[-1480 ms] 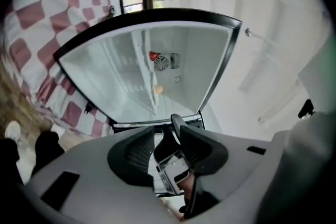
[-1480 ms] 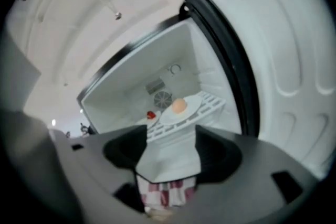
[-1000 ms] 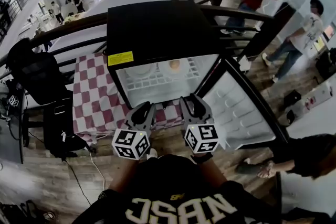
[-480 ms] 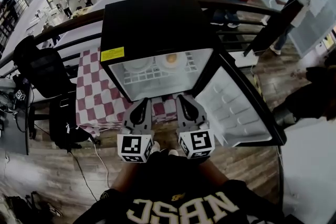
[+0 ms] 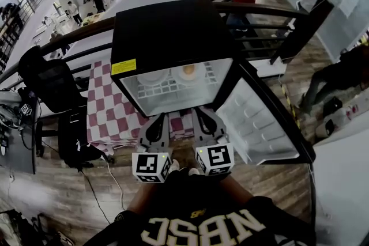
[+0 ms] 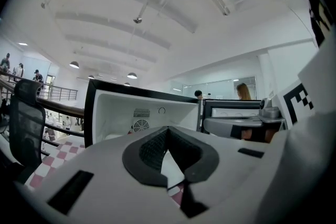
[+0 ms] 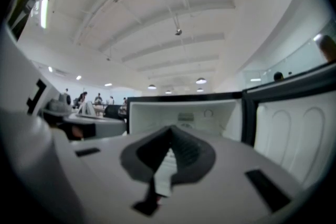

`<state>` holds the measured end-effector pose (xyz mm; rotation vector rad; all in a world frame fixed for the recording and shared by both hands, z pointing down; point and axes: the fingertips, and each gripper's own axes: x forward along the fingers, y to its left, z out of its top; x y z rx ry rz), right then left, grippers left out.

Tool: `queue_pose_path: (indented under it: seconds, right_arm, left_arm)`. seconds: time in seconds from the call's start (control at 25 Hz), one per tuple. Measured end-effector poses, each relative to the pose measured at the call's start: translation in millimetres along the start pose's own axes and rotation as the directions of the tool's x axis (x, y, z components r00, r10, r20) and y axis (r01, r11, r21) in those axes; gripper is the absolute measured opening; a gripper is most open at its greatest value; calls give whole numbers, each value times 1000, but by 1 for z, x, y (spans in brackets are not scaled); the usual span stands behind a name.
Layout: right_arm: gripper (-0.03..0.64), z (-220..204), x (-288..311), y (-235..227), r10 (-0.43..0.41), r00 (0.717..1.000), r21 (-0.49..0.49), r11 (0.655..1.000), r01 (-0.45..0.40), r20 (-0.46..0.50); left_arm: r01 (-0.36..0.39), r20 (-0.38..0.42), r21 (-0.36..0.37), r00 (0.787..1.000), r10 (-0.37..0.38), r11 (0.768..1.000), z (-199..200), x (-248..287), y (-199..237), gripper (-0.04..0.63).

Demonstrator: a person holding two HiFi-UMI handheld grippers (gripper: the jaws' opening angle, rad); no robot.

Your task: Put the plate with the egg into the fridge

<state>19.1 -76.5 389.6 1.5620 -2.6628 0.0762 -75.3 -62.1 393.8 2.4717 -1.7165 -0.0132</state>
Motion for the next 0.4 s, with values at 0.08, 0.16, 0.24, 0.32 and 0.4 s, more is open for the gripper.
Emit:
queue_pose_path:
  seconds: [0.08, 0.16, 0.24, 0.32, 0.4]
  right_arm:
    - [20, -2, 3, -3, -6, 1000, -6, 1000, 6, 0]
    - [21, 0, 6, -7, -13, 1000, -10, 1000, 13, 4]
    - [20, 0, 9, -10, -22, 1000, -17, 1000, 22, 6]
    - [20, -1, 11, -12, -29, 1000, -28, 999, 30, 2]
    - [21, -4, 13, -14, -36, 999, -39, 999, 35, -7]
  left_arm:
    - [4, -2, 8, 1000, -4, 1000, -3, 3, -1, 20]
    - [6, -5, 10, 1000, -6, 1000, -4, 6, -1, 20]
    - [8, -8, 8, 1000, -8, 1000, -6, 8, 0, 20]
    - [13, -4, 7, 1000, -13, 1000, -5, 10, 0, 20]
    - [17, -1, 5, 1000, -17, 1000, -5, 13, 2, 20]
